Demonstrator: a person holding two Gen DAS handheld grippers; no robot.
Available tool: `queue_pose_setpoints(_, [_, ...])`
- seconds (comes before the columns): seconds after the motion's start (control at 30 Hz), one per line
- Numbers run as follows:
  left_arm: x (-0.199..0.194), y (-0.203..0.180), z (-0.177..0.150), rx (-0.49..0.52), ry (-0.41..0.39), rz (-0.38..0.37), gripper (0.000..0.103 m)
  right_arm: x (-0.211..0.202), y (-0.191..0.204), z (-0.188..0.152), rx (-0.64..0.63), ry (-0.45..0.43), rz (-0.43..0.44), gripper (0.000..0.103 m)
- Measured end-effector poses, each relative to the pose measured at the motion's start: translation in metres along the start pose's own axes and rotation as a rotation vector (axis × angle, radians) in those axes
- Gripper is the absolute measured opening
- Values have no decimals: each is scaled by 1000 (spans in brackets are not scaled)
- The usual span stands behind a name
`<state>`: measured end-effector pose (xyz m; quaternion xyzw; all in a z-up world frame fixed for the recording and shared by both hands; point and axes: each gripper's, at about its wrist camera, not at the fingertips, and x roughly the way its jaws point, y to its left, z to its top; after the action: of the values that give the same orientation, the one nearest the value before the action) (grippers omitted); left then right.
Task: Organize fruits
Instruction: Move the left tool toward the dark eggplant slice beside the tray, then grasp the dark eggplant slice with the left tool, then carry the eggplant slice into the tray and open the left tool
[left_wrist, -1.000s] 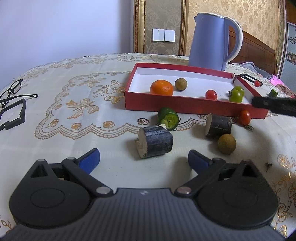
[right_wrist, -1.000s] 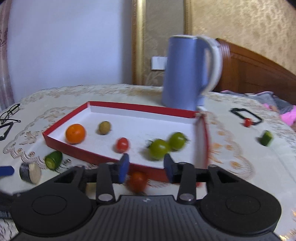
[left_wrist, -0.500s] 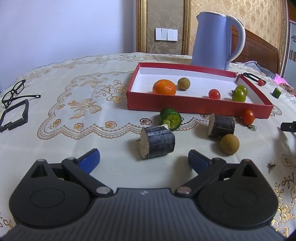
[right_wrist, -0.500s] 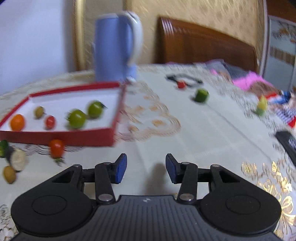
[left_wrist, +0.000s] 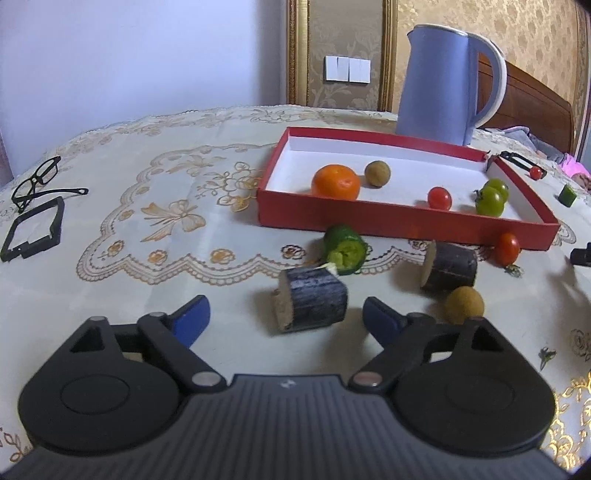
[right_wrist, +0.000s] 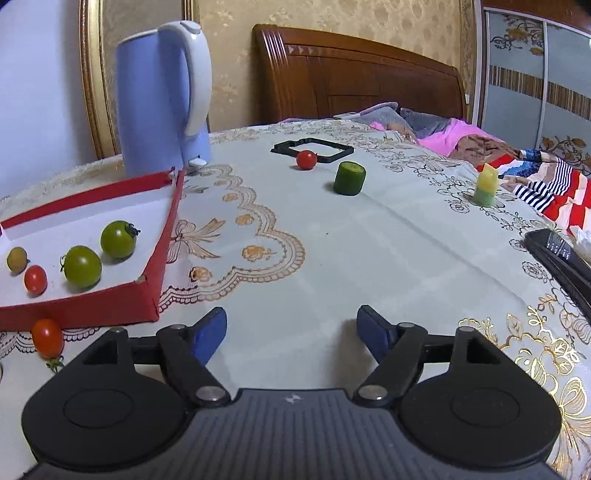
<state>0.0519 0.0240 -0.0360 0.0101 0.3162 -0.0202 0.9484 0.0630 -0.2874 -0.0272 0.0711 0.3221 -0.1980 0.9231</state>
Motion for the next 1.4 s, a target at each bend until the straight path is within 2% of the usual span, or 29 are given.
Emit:
queue_pose_setpoints(0.03, [0,0,0,-4,-3,4,82,1,1,0,-5,3,0,81])
queue_pose_setpoints(0.1, [-1,-1,1,-9,-13,14,69,2,2,0,-9,8,11,85])
queue_pose_setpoints(0.33, [-3,-1,1,-18,-24,18,55,4,3,1,-14,13,18,87])
queue_pose_setpoints(0.53, [-6,-6,0,-7,-32,-5,34,4,3,1,-14,12,18,87])
queue_pose_setpoints(0.77, [-4,-8,2,-1,-34,1,31,4,4,0,-14,12,18,88])
queue_pose_setpoints(1.07, [-1,-6,10,-12,-23,-28,30,4,4,0,-14,12,18,88])
queue_pose_setpoints(1.4, [-5,-7,33,-2,-70,-61,30,4,4,0,-14,12,18,88])
